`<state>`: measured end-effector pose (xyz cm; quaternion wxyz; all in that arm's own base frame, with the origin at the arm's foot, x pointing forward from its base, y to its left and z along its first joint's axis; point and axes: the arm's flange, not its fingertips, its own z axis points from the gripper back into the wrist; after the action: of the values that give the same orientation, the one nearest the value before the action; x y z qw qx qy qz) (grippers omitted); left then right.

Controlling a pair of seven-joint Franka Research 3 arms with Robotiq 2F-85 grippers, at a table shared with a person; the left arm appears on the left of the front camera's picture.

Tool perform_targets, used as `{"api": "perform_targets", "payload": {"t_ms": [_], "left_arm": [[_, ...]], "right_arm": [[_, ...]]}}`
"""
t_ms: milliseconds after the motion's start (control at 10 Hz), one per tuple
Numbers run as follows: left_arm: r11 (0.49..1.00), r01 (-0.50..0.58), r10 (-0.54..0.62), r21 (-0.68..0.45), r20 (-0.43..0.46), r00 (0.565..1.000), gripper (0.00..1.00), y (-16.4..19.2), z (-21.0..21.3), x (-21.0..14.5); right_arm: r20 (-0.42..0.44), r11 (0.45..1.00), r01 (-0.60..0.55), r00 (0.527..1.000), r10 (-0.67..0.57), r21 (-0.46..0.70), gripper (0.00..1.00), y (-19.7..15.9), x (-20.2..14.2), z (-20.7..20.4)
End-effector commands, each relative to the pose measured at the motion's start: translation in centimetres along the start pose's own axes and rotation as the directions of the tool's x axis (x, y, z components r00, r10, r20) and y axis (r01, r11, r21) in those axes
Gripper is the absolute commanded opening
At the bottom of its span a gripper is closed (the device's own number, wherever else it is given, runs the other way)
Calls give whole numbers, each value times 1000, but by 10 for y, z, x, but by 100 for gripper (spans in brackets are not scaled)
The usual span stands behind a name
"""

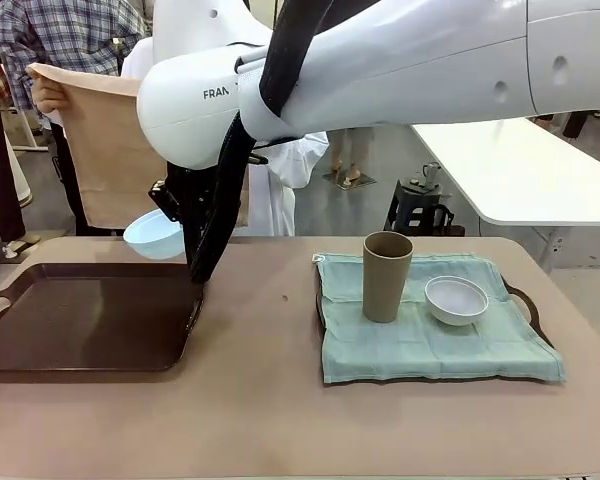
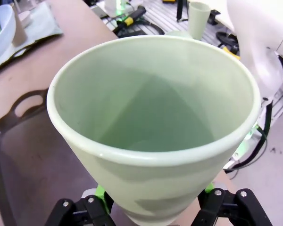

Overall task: Set up a tray with a mat and arrange the tableware.
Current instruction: Pick up the Picnic Bowl and Reusable plastic cup from the Handle tray in front of the human's position and hold them in the air.

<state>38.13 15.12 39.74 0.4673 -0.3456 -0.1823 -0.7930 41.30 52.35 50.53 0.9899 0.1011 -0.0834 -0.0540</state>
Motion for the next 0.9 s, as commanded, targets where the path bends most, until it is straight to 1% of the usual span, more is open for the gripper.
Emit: {"api": "perform_targets", "payload": {"t_ms": [0,400,500,600,700,800], "left_arm": [[1000,17,-17,-15,10,1000,0,-2,2,0],[1000,17,-17,-15,10,1000,0,-2,2,0],[1000,-1,1,-3,5,1000,82,0,-1,0],[994,-55,47,97,76,996,82,-11,-2,-3],[986,-82,70,142,83,994,82,-17,-11,7],[975,-114,94,190,108,990,82,-47,-23,-1]], "right_arm": [[14,1000,-11,1000,11,-18,6,3,0,0],[14,1000,-11,1000,11,-18,6,3,0,0],[14,1000,-11,1000,11,-18,6,3,0,0],[14,1000,-11,1000,11,-18,6,3,0,0],[14,1000,-11,1000,11,-18,6,3,0,0],[14,1000,-11,1000,11,-18,6,3,0,0]]}}
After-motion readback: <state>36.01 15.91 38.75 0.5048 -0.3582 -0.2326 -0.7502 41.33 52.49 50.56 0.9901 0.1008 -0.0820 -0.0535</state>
